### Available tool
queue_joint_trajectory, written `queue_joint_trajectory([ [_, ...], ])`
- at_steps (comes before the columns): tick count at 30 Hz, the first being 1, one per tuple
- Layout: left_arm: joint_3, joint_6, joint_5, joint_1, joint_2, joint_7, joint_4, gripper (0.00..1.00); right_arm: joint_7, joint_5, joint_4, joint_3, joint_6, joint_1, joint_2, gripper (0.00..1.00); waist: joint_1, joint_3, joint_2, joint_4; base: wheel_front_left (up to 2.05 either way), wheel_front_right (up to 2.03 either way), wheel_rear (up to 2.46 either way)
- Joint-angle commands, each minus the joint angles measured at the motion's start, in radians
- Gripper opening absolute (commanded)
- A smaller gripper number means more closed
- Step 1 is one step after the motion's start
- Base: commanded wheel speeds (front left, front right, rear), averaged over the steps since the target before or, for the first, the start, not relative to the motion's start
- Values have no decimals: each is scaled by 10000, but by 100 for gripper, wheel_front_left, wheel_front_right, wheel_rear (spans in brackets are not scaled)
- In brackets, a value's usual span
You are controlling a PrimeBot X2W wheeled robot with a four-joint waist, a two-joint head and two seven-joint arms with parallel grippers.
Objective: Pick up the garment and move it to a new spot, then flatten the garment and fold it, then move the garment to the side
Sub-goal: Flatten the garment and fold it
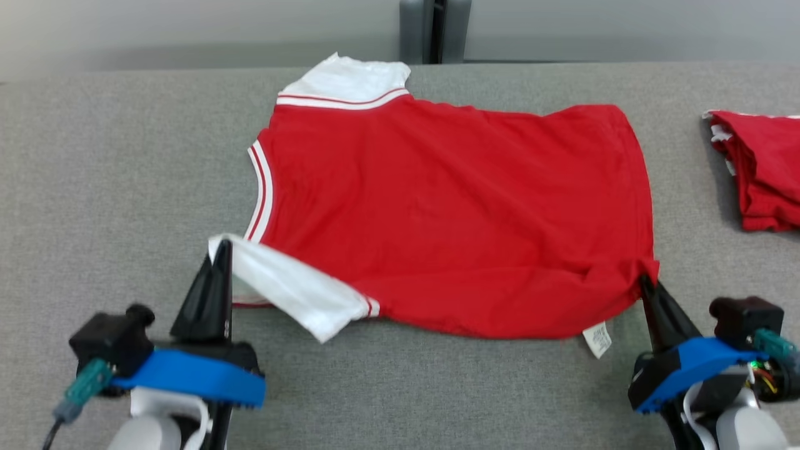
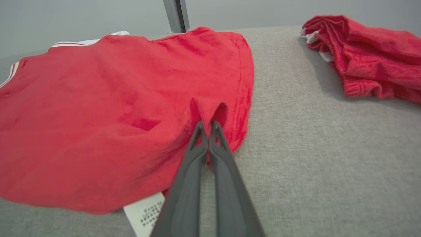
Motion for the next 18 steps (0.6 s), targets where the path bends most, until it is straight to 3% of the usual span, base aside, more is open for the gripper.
queue_joint_trajectory([
  [1,-27,-43,103,-262,24,-79,68,0,-59,-23,20,9,1,-187,2,0,-1,91,0,31,0,0,0],
  [16,-107,-625,605,-4276,-286,-761,2903,0,-696,-210,1352,-374,1,-2731,-1,0,-1,1317,0,-434,0,0,0],
  [18,-112,-689,584,-4436,-332,-880,3293,0,-866,-259,1594,-348,1,-2964,0,6,-1,1408,0,-478,0,0,0],
])
